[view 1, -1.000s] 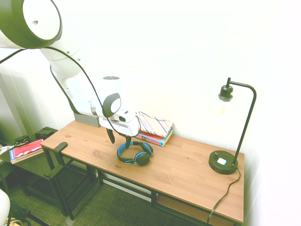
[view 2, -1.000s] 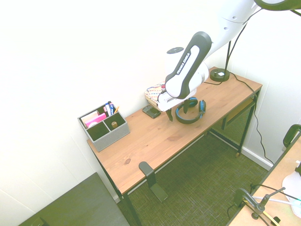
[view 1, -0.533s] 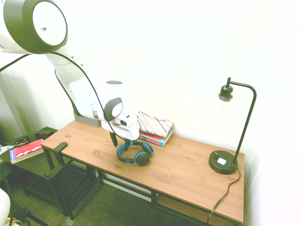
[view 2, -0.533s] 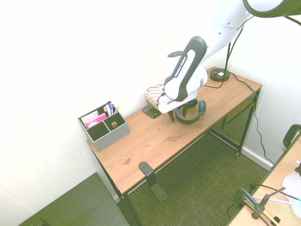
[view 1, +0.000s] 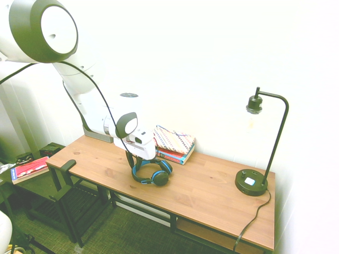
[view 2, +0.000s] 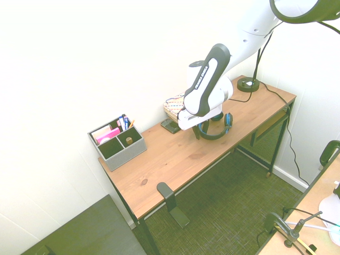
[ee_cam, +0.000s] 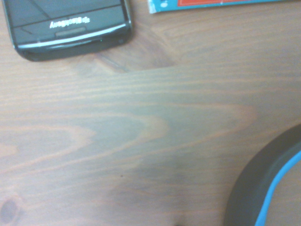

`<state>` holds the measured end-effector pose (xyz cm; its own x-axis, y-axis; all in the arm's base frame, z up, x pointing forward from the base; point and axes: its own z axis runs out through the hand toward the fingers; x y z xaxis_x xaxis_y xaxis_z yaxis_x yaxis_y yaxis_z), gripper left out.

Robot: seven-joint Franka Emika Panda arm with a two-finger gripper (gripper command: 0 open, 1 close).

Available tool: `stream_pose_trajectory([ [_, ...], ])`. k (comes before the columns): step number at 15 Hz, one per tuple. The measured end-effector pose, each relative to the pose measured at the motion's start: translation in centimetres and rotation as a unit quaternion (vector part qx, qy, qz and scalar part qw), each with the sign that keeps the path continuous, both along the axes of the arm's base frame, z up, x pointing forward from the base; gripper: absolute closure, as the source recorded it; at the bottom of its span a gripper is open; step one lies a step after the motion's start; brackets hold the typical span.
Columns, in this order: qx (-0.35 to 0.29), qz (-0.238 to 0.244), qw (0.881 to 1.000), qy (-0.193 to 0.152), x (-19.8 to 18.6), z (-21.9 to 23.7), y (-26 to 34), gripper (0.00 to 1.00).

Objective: Hang the headphone

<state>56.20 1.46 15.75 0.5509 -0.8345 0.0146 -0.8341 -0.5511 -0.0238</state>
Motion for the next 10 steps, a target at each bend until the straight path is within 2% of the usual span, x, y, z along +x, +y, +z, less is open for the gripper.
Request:
stream_pose_trajectory([
  [6, 0.006, -0.012, 1.000, -0.004, 0.5, 0.3, -0.1, 1.00],
  [8, 0.005, -0.012, 1.000, 0.014, 0.2, 0.7, -0.1, 1.00],
  [10, 0.004, -0.010, 1.000, 0.027, 0.0, 3.0, 0.1, 1.00],
])
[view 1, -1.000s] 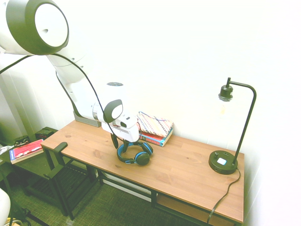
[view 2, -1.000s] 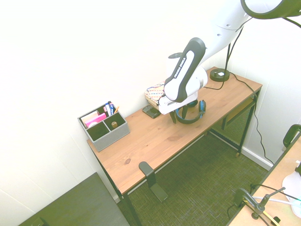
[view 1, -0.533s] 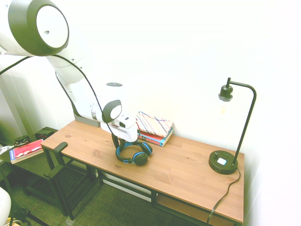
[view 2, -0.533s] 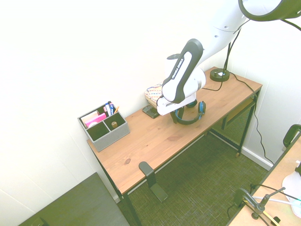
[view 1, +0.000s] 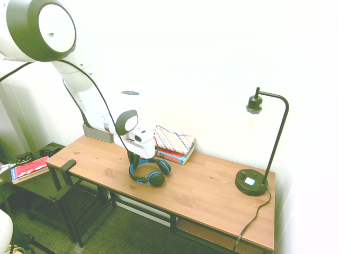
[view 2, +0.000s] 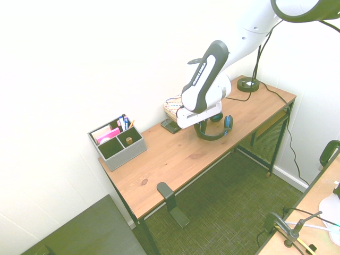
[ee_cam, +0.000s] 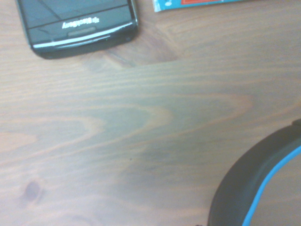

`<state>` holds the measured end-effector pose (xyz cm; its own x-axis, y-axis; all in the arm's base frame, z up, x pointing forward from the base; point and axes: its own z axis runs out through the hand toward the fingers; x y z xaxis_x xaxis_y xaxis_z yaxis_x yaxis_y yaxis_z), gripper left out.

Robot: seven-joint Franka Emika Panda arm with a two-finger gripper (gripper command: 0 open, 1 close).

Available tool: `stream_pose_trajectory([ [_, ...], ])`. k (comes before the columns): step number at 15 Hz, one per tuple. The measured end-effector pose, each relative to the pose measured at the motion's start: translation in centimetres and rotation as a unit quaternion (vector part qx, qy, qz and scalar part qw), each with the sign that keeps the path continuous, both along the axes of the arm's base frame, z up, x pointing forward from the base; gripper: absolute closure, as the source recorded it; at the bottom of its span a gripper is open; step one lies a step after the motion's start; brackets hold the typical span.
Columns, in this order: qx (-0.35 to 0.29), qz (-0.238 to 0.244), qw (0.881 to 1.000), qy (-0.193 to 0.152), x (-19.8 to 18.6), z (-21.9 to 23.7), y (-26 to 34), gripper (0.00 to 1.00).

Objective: Hang the headphone

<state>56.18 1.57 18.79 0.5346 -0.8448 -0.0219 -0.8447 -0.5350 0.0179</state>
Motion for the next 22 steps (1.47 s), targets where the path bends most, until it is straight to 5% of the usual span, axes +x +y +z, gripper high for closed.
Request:
stream_pose_trajectory([
  [5, -0.004, 0.040, 0.999, 0.032, -3.9, 8.8, 2.6, 1.00],
  [10, 0.016, 0.082, 0.995, 0.058, -11.6, 10.8, 10.7, 1.00],
  [12, 0.019, 0.113, 0.992, 0.062, -15.9, 9.7, 16.1, 1.00],
  [16, 0.046, 0.119, 0.992, -0.003, -22.1, 4.3, 25.1, 1.00],
  [22, 0.030, 0.091, 0.995, -0.032, -23.4, -7.3, 28.7, 1.00],
])
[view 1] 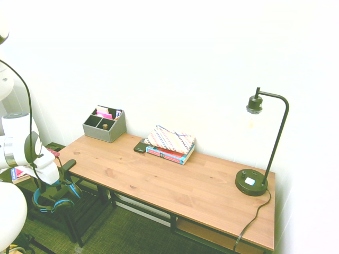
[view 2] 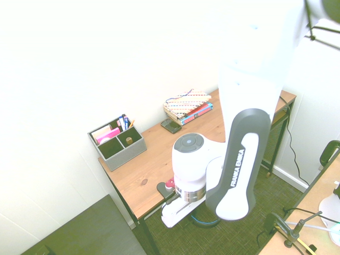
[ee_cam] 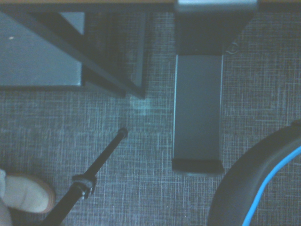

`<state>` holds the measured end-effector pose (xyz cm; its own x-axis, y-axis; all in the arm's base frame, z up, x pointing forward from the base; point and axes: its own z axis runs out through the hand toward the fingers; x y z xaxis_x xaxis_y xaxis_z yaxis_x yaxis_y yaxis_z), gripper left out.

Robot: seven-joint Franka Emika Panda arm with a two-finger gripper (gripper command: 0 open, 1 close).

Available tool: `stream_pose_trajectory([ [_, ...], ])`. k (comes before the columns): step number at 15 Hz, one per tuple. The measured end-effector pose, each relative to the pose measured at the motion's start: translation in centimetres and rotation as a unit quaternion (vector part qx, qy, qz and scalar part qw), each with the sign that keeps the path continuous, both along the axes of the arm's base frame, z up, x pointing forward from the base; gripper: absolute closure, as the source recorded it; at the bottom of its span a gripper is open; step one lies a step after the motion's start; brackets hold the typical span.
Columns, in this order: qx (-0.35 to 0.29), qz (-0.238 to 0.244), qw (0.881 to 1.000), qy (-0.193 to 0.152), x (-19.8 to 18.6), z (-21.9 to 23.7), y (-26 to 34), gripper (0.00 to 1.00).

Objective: Hang the headphone

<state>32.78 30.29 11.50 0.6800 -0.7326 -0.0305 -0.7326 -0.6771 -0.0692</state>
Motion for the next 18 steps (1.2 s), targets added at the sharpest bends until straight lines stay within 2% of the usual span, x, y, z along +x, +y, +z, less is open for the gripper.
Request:
stream_pose_trajectory([
  [4, 0.002, -0.007, 1.000, -0.006, 0.8, -2.8, 4.5, 1.00],
  [5, -0.003, -0.010, 1.000, -0.011, 1.2, -3.2, 4.6, 0.00],
  [7, -0.019, -0.014, 0.999, -0.021, 2.0, -4.0, 4.0, 0.00],
  [18, -0.024, -0.020, 0.999, -0.018, 2.9, -4.1, 4.1, 0.00],
])
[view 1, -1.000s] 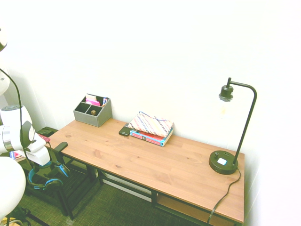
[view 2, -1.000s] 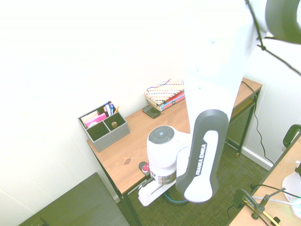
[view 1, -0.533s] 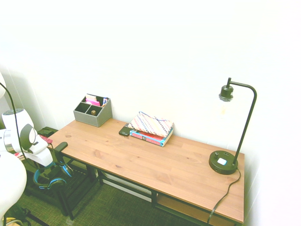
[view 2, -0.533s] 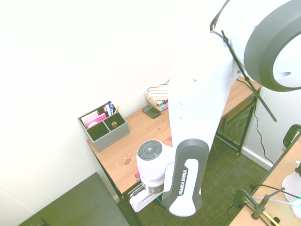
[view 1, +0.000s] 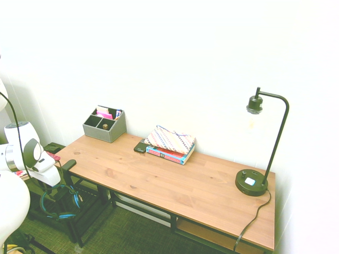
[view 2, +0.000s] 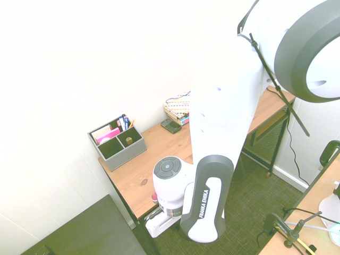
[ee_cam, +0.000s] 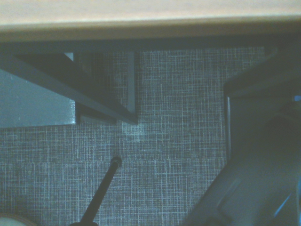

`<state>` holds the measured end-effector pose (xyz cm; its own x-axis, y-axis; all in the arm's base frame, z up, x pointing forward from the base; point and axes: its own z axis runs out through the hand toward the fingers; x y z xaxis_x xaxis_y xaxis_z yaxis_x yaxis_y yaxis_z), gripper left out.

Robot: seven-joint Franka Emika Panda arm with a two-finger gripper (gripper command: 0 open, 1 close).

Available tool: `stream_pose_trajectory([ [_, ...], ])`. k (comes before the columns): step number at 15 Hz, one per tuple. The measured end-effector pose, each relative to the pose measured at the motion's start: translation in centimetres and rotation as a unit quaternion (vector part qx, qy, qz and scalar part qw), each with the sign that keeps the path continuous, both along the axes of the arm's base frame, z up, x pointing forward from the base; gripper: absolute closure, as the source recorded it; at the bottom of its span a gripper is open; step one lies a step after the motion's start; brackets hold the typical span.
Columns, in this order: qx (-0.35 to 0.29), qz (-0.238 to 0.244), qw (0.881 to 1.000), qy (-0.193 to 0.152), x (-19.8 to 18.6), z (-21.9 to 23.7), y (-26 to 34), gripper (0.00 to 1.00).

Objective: Hang the headphone

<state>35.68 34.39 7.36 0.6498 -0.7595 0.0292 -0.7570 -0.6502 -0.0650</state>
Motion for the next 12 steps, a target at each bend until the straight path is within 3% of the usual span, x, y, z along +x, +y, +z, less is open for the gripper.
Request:
stream_pose_trajectory([
  [3, 0.011, 0.001, 1.000, -0.011, 1.0, 2.4, 0.5, 0.00],
  [7, 0.023, 0.014, 0.999, -0.020, 3.3, 10.0, -1.6, 0.00],
  [10, -0.015, 0.047, 0.999, -0.003, 6.2, 16.3, -8.6, 0.00],
  [12, -0.024, 0.046, 0.999, 0.001, 8.4, 20.9, -15.4, 0.00],
])
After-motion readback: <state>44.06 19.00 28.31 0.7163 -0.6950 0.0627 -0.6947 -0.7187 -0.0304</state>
